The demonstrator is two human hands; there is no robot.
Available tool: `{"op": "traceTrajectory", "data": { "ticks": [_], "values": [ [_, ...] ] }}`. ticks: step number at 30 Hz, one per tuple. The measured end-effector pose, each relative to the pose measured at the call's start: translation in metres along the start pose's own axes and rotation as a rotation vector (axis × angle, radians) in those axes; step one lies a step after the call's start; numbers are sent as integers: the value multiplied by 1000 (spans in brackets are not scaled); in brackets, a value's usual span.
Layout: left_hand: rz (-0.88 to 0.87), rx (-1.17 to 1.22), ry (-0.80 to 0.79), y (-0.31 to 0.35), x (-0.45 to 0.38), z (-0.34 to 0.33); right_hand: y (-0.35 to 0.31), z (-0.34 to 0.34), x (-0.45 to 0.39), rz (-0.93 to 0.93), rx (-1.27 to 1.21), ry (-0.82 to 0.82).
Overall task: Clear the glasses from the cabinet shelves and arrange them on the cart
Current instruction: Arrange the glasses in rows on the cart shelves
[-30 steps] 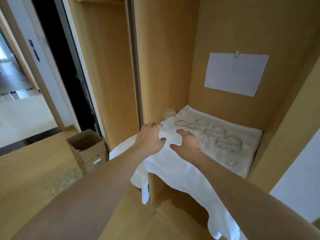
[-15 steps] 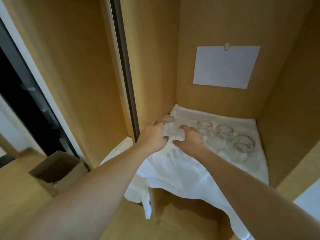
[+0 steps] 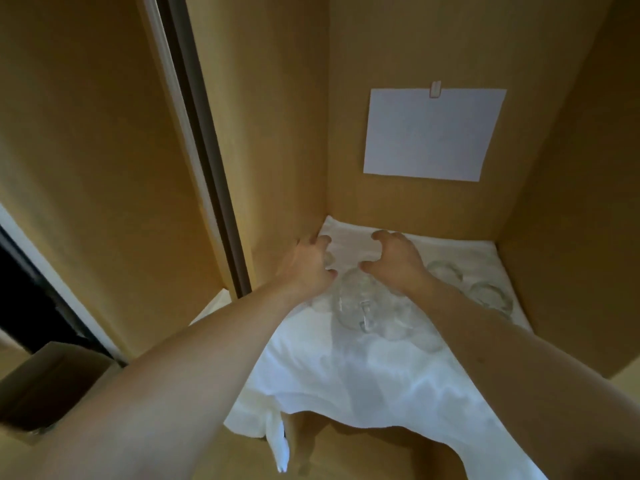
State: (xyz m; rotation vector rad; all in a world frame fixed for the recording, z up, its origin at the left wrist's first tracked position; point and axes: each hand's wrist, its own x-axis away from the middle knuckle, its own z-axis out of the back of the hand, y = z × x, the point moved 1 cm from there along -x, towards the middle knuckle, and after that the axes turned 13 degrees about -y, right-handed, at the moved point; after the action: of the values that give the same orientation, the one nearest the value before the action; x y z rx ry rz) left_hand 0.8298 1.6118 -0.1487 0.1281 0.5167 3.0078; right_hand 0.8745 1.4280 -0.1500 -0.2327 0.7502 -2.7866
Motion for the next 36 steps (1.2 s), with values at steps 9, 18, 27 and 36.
{"op": "traceTrajectory", "data": {
  "ticks": [9,18,27,36],
  "values": [
    [-202,13,-92,71,-97,-22,75,43,-22,-186,-24,25],
    [-199,-24,-394,107,-155,-58,129,40,-38,-318,68,-258],
    [-236,-97,-676,114,-182,-76,137,33,-61,-415,103,-356],
    [-248,-1,-698,97,-198,-78,136,38,-70,-462,106,-324]
  ]
}}
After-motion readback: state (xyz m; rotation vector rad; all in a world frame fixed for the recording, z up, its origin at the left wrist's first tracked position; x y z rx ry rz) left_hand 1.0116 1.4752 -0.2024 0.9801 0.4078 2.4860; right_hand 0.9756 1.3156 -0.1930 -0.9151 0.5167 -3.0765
